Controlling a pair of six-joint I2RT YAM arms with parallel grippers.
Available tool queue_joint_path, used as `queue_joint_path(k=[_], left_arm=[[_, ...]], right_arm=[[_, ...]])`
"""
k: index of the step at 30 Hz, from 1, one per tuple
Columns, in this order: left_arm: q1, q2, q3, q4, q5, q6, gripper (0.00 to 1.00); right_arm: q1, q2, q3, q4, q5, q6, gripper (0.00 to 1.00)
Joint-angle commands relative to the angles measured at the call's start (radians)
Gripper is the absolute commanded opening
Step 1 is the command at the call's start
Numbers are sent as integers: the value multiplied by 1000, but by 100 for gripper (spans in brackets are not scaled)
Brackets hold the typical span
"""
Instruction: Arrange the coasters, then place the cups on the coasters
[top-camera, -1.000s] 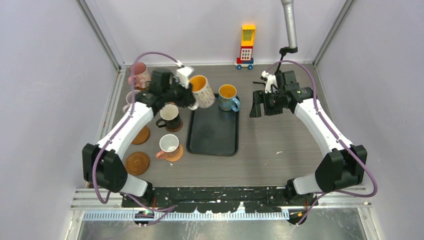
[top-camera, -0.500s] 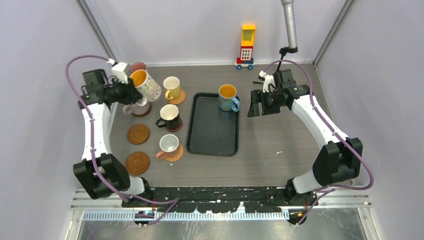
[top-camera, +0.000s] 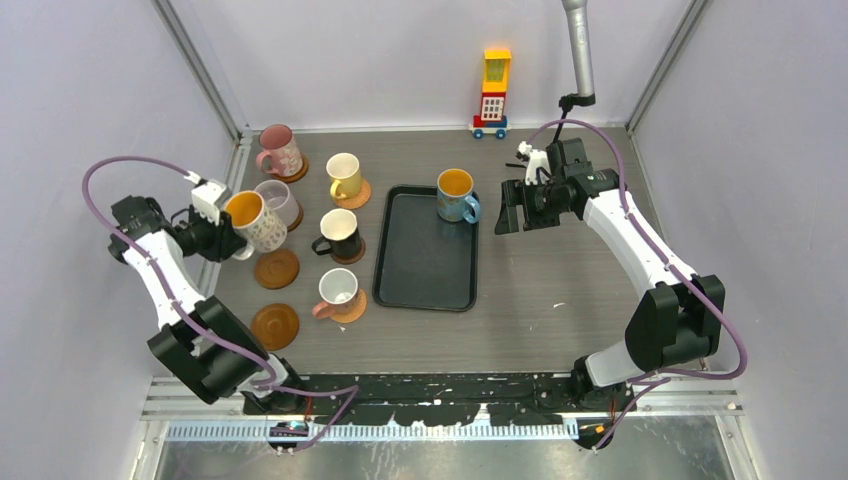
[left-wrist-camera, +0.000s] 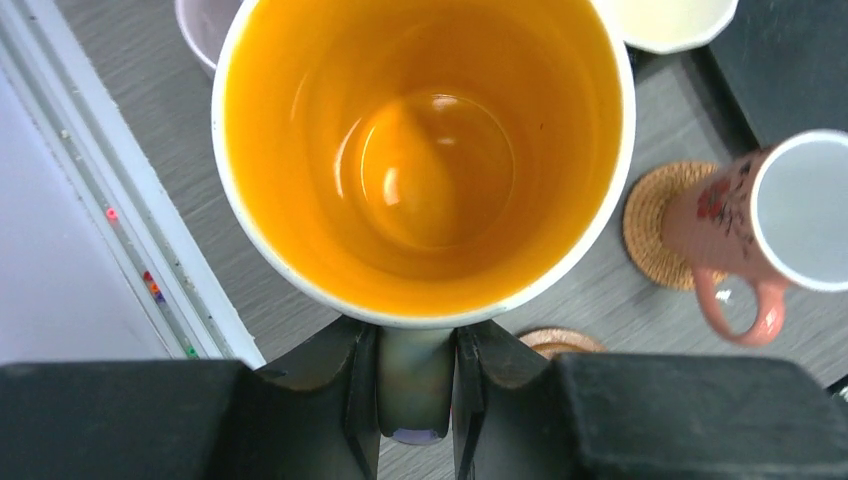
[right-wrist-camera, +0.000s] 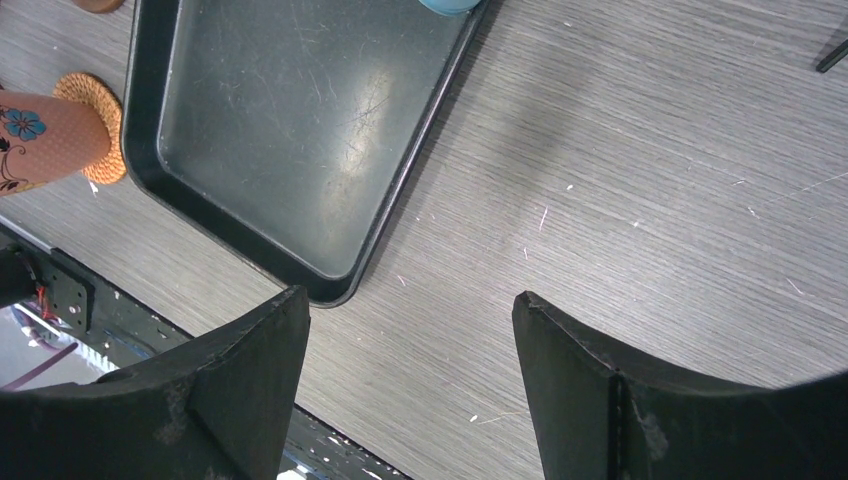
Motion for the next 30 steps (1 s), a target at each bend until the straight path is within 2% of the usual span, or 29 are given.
queue_joint_path(k=[1, 16, 30], left_arm=[[34, 1, -24, -55, 137, 337, 0], [46, 157, -81, -97, 55, 581, 0], [46, 257, -87, -42, 12, 584, 0]], right_arm=[[-3, -8, 35, 0, -13, -12, 79], [-3, 2, 28, 1, 2, -21, 79], [-3, 14, 39, -20, 12, -25, 79]])
